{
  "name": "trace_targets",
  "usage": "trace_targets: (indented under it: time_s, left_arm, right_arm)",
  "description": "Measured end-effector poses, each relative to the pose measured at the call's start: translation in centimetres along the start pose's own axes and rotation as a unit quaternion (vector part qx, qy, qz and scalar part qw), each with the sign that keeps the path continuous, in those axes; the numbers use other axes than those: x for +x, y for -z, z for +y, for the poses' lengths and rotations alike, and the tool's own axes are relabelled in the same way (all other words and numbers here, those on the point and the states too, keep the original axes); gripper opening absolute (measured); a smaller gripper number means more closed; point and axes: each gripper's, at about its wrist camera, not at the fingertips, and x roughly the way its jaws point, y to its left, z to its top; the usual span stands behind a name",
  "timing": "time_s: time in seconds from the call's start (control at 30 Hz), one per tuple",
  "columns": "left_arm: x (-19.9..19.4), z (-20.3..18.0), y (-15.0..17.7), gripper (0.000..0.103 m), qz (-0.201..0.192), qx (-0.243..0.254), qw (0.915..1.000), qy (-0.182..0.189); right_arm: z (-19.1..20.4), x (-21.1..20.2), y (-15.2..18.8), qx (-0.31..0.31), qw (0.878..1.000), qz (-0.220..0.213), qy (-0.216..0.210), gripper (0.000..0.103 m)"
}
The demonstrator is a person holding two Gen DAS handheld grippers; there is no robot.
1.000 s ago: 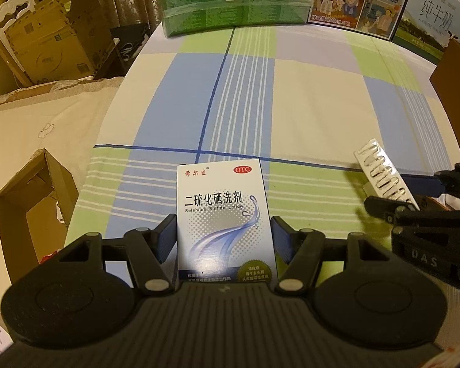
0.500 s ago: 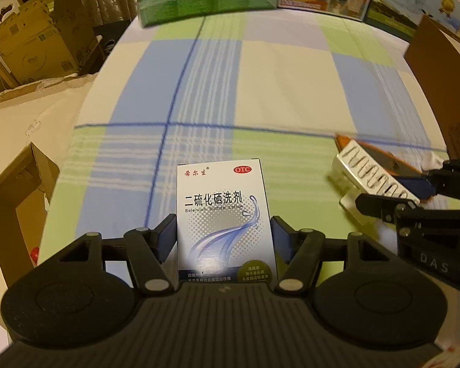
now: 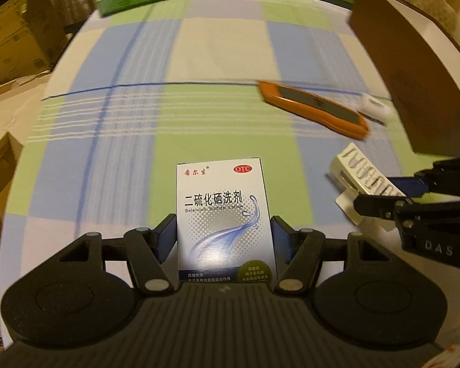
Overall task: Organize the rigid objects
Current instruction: 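Grasp the white toothpick case with the right gripper while the left gripper holds the medicine box, then lift the medicine box and toothpick case with both grippers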
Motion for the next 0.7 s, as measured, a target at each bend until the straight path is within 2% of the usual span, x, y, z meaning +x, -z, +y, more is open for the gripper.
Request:
trace_targets:
  time_s: [0.13, 0.3, 0.47, 0.7]
  left_arm:
    - [-0.3, -1.7, 0.8, 0.062, -0.001, 0.021, 0.9998, 0.003]
    - [-0.1, -2.5, 1.3, 0.062, 0.01, 0.016, 0.9998, 0.005]
    - [0.4, -2.5, 1.7, 0.062, 0.019, 0.006, 0.9998, 0.0]
    - [0.7, -3.1, 1.4, 0.061, 0.015, 0.018, 0.9997, -0.01]
  right_arm:
    - [-1.1, -1.3, 1.7, 0.016, 1.0, 0.004, 0.003, 0.024]
    - [-1.5, -2.2, 3.0, 0.025, 1.0, 0.011, 0.005, 0.024]
    - [-1.7, -2.2, 3.4, 0.036, 0.999, 0.017, 0.009, 0.025]
    - [-1.8, -1.4, 3.2, 0.047, 0.999, 0.025, 0.013, 0.026]
